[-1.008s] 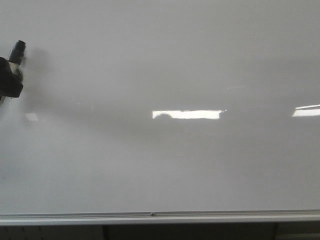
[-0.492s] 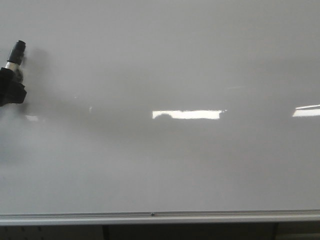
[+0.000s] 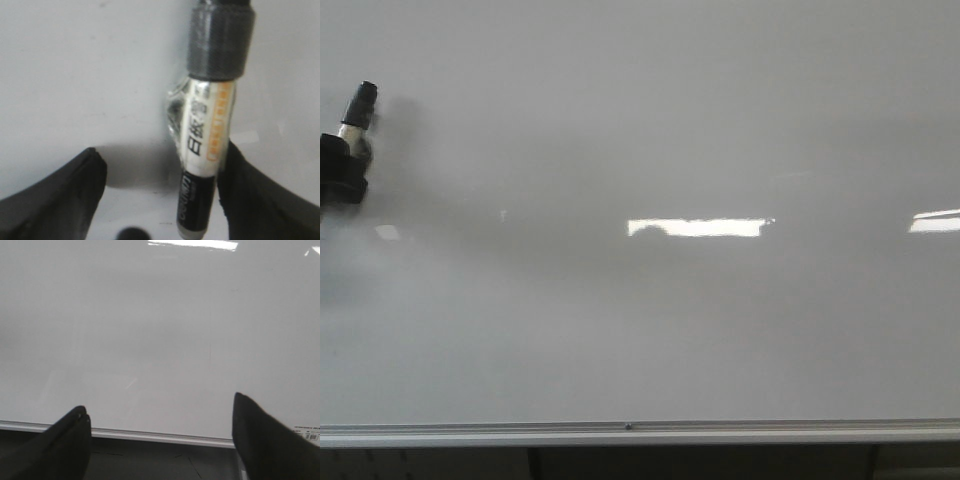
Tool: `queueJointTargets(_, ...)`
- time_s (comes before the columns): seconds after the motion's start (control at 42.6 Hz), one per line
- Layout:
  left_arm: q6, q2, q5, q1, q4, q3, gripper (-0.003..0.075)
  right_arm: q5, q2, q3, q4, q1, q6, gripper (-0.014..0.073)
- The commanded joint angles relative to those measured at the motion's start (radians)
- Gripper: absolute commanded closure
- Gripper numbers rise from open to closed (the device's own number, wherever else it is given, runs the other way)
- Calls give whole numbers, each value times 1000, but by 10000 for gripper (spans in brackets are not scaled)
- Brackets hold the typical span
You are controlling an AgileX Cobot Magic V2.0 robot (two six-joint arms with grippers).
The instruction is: Write number 2 on whiteboard
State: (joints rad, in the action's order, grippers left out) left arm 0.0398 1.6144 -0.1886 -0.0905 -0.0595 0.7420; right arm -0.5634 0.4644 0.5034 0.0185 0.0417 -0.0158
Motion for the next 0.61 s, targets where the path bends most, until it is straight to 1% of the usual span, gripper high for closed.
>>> queueJointTargets(0.0, -5, -3, -67, -4, -6, 41, 413, 75, 12, 27, 7, -8, 0, -5)
queueJointTargets(0.07, -5, -3, -56, -4, -6, 41, 482, 74, 12, 27, 7, -8, 0, -5)
queueJointTargets(0.234, -5, -21, 15, -15, -6, 41, 596, 74, 12, 27, 7, -8, 0, -5)
queueJointTargets(0.375, -5, -67, 91, -35, -6, 41, 657, 74, 12, 27, 7, -8, 0, -5)
queueJointTargets(0.586, -5, -197, 273, -72, -4, 47, 712, 44, 14, 31, -19, -8, 0, -5)
